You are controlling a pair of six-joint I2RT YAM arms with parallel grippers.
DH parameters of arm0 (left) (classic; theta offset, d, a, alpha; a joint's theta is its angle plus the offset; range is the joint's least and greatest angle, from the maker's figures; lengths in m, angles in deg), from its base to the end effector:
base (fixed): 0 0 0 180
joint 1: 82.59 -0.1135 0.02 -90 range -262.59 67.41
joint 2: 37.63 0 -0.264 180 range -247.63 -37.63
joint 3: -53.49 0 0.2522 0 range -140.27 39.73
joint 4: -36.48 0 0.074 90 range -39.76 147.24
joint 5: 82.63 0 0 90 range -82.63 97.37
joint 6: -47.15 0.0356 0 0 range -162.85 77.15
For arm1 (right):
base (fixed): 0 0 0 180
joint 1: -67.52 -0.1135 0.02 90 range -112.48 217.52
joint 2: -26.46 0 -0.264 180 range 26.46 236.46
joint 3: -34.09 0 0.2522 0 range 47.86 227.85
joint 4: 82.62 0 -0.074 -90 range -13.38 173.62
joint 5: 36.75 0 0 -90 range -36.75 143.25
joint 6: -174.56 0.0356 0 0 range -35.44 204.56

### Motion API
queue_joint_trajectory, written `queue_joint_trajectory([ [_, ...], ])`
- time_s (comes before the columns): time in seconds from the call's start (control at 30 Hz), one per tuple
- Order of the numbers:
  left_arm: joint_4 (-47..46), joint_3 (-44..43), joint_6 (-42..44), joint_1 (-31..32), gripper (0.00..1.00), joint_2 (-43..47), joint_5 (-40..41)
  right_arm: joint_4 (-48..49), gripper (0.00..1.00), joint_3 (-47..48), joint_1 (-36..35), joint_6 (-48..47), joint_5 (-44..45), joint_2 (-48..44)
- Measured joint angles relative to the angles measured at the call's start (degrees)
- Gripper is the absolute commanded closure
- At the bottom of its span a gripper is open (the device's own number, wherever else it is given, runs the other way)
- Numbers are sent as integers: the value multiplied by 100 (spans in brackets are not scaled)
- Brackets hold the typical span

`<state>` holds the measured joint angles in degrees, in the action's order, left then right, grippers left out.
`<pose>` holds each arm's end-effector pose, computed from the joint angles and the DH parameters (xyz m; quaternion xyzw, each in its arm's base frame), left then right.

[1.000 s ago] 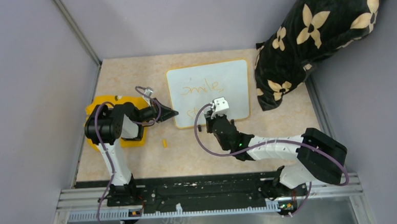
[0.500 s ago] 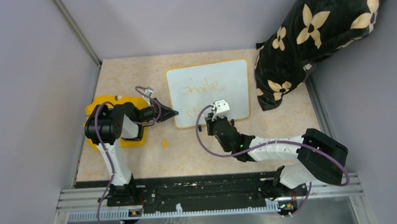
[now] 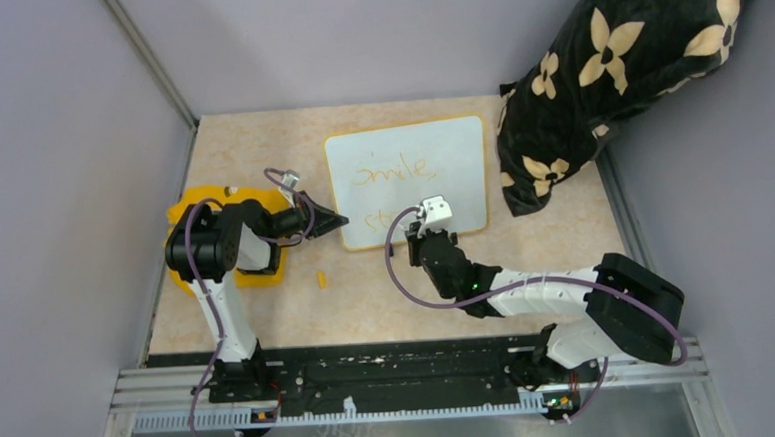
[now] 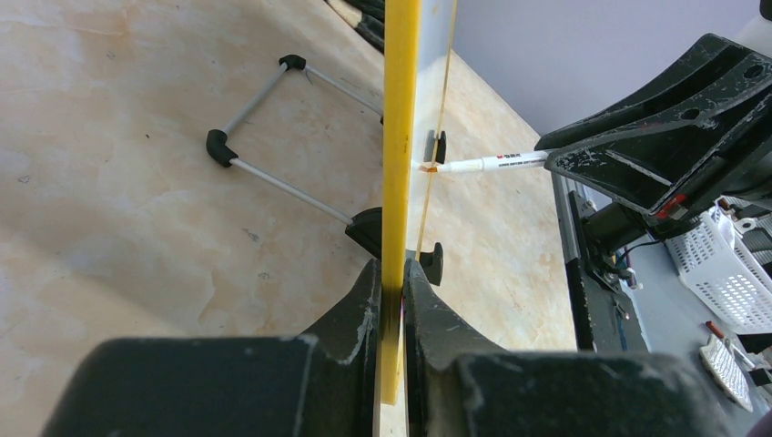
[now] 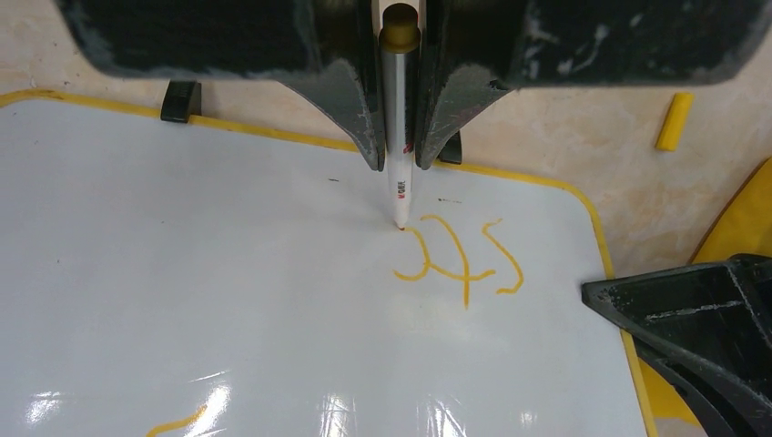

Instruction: Write a sentence on the whiteboard

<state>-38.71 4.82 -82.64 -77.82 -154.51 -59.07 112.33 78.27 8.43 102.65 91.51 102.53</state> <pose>0.3167 -0.0592 0.1255 0.2244 0.6522 -0.5735 0.4420 0.1566 0.2187 0.2068 -0.0832 0.7794 0.1449 0.6038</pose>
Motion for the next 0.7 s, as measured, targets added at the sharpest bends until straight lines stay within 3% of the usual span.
queue_joint_trajectory([
  [0.7, 0, 0, 2, 2, 100, 0, 22, 42, 100, 238, 142, -299, 0, 4],
])
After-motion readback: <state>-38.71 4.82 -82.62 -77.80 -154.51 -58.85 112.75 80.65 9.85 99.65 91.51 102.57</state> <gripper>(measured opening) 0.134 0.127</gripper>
